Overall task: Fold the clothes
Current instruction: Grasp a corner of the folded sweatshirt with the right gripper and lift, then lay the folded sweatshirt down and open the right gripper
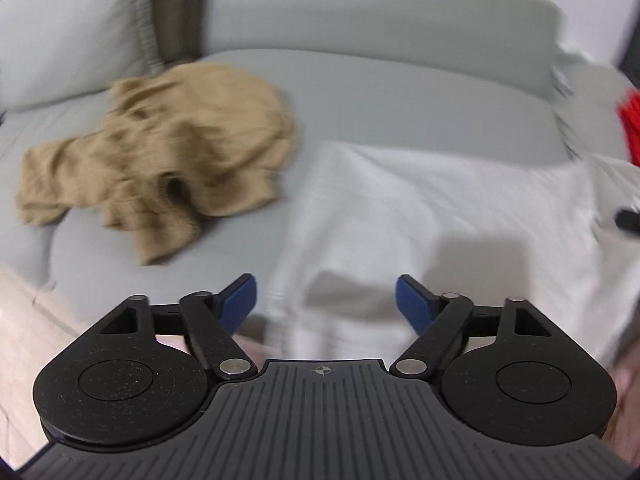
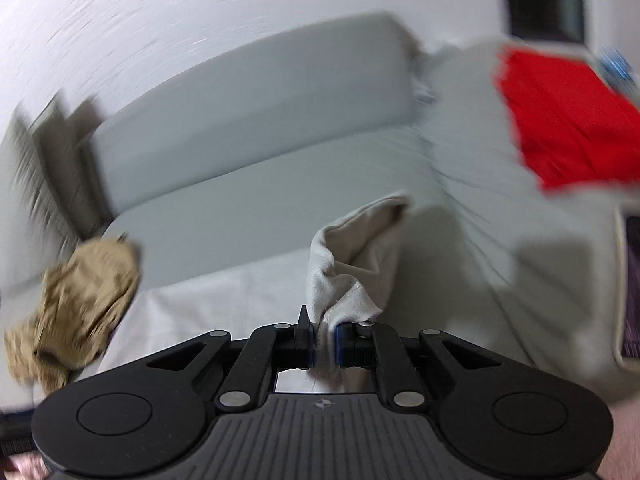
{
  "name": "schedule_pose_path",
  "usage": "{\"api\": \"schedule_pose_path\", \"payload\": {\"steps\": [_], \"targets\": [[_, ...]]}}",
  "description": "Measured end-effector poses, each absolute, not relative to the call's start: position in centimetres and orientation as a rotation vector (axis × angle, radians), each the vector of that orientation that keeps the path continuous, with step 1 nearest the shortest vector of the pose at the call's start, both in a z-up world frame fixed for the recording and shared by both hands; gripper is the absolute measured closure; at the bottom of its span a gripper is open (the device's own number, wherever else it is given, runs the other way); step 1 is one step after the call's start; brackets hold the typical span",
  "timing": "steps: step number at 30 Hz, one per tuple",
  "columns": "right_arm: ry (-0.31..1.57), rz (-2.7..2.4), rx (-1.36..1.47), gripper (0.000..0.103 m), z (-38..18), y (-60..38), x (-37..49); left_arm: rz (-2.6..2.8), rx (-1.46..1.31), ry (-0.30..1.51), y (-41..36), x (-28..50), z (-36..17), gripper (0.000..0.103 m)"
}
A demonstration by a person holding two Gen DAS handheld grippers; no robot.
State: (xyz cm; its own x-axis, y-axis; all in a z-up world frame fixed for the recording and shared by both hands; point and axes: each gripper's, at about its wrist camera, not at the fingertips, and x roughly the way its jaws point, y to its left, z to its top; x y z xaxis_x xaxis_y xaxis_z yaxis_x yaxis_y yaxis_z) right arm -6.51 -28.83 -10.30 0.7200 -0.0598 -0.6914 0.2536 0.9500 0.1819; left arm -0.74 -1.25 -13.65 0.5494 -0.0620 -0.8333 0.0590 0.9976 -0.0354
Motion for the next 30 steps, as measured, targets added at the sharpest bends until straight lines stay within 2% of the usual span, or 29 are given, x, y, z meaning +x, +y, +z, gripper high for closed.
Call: {"api": "schedule_pose_path", "payload": {"steps": [4,7,11,13,20,26,30], "targets": [[0.759,-0.041,0.016,0.093,-10.6,-21.1,-4.6,0.011,-0.106,0.976,2.3,-0.5,-14.6,0.018],[0.823,0.067,-0.113,0.093,-13.4,-16.3,-3.0,0.039,-0.113,0.98,3.2,-0.8,-15.8,0.018],[0.985,0.128,-0.184,0.092,-18.2,-13.1,-1.3,0.046,-0.119,0.989,3.9,-0.7,-16.4,0.018],[0.981,0.121,-0.203,0.092,-18.6,-12.6,-1.2,0.044,-0.125,0.986,4.4,-0.7,-16.5,0.018],[0.962,0.09,-0.012,0.092,-14.9,-14.4,0.3,0.049,-0.184,0.978,5.0,-0.6,-16.6,0.018],[0.873,0.159,-0.025,0.092,-12.6,-11.4,0.7,0.045,-0.197,0.976,5.3,-0.5,-16.7,0.018],[0.877,0.191,-0.099,0.092,-13.3,-9.4,1.1,0.044,-0.212,0.974,5.6,-0.5,-16.7,0.018]]}}
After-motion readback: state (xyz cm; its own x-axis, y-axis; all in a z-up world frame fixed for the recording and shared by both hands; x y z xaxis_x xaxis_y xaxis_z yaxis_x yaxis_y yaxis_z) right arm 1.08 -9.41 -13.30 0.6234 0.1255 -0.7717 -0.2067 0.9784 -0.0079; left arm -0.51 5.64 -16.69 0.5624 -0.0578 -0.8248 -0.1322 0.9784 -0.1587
